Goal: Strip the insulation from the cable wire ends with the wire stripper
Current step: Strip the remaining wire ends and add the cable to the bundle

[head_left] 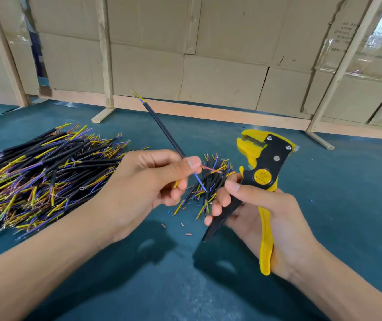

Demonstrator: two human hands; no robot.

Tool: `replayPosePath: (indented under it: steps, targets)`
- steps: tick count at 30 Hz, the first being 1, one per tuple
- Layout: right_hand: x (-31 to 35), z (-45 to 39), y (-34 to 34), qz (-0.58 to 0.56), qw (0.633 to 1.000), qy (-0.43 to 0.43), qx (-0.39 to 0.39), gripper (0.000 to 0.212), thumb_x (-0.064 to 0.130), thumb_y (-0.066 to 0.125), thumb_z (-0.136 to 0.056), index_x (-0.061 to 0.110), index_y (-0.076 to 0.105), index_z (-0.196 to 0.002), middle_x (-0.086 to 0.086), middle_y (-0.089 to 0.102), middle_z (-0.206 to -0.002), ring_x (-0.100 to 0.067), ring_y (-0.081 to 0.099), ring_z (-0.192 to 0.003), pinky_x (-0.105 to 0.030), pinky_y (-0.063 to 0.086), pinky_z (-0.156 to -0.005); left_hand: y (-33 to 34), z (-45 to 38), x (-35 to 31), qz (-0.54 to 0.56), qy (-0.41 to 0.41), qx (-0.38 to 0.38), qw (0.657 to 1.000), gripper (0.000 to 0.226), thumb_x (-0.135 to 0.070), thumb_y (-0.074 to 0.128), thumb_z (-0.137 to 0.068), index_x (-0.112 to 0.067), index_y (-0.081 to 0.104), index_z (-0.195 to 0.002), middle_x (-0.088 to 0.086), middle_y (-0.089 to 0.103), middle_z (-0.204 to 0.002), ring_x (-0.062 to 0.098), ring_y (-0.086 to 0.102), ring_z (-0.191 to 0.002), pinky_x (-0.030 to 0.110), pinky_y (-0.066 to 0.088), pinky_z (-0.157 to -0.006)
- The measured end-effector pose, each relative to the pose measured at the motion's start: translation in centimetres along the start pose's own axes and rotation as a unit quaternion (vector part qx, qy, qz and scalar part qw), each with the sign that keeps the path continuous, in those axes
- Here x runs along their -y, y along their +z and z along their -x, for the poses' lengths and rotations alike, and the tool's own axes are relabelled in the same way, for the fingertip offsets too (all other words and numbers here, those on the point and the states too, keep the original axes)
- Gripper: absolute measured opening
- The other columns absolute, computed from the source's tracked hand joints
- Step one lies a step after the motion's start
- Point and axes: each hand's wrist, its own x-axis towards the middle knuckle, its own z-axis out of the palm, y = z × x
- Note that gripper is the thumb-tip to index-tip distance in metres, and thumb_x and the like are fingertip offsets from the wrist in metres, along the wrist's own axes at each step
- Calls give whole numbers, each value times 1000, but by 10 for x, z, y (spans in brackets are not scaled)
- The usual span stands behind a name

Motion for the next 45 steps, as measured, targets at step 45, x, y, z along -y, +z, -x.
replayPosePath:
  steps: [45]
  targets:
    - [-21,8,1,45,985,49,162,16,9,66,-80,4,54,-71,-11,48,-57,-28,57,-50,-46,56,-64,-10,-7,10,-83,214,-10,973,18,-25,74,-87,-14,73,-73,6,56,-57,23,41,-45,26,39,-54]
